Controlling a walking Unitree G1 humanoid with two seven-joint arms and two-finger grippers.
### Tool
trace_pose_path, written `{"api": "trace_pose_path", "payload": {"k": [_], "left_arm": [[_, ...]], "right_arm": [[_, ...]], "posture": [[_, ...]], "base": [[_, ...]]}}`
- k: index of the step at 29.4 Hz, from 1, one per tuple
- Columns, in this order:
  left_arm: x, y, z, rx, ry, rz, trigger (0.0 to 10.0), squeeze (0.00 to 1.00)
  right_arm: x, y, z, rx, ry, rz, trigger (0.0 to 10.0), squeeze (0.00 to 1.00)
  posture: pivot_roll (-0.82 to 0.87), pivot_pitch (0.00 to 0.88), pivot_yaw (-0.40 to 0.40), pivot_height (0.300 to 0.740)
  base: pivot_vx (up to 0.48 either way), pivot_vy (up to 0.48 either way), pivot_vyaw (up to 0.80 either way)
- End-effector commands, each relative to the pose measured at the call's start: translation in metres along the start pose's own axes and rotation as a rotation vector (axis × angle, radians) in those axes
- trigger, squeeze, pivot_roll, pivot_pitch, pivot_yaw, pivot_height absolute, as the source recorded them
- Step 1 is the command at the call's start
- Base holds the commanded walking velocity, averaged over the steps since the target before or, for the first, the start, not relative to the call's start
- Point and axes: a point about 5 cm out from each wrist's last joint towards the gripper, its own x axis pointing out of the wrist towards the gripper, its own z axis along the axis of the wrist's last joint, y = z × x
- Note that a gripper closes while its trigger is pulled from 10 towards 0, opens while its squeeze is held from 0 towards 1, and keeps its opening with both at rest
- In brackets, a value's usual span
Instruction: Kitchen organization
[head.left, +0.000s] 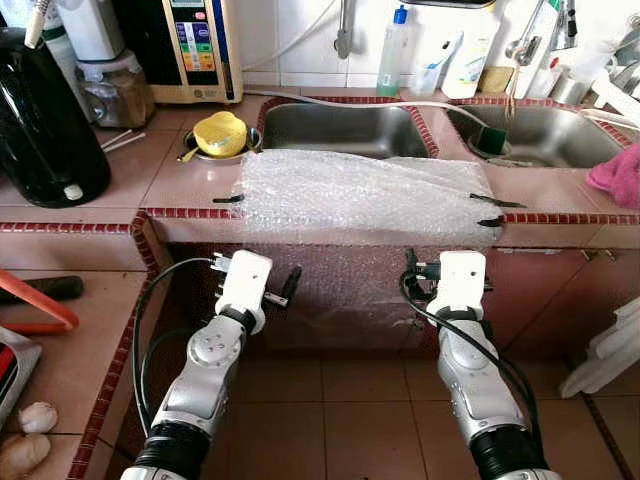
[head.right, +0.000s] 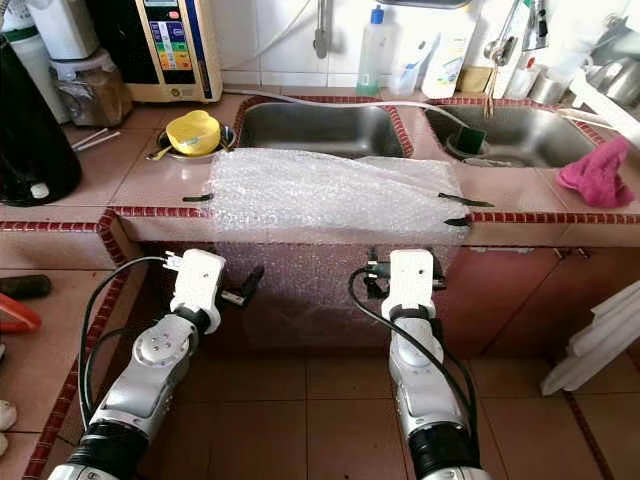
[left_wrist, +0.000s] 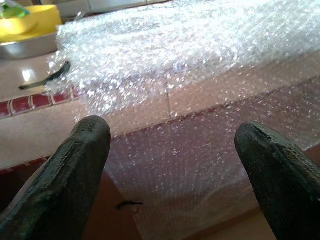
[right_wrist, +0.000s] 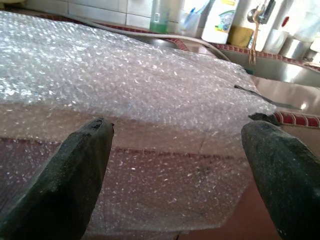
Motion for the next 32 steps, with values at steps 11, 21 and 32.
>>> {"api": "trace_pose_path", "payload": {"k": [11,21,32], "left_arm": [[-0.006,0.020,0.004,0.041,-0.004,0.081,10.0,0.00],[-0.007,0.026,0.006,0.084,0.008,0.059,10.0,0.00],[-0.008,0.032,0.012,0.166,0.023,-0.002,10.0,0.00]], "right_arm": [[0.010,0.025,0.007,-0.011,-0.017,0.088,10.0,0.00],[0.011,0.023,0.005,0.043,-0.014,0.043,10.0,0.00],[0.007,0.026,-0.004,0.101,0.013,-0.017,10.0,0.00]], "posture": [[0.15,0.000,-0.062,0.740],[0.15,0.000,-0.020,0.740],[0.21,0.000,0.073,0.740]], "base": [[0.000,0.000,0.00],[0.000,0.000,0.00],[0.000,0.000,0.00]]}}
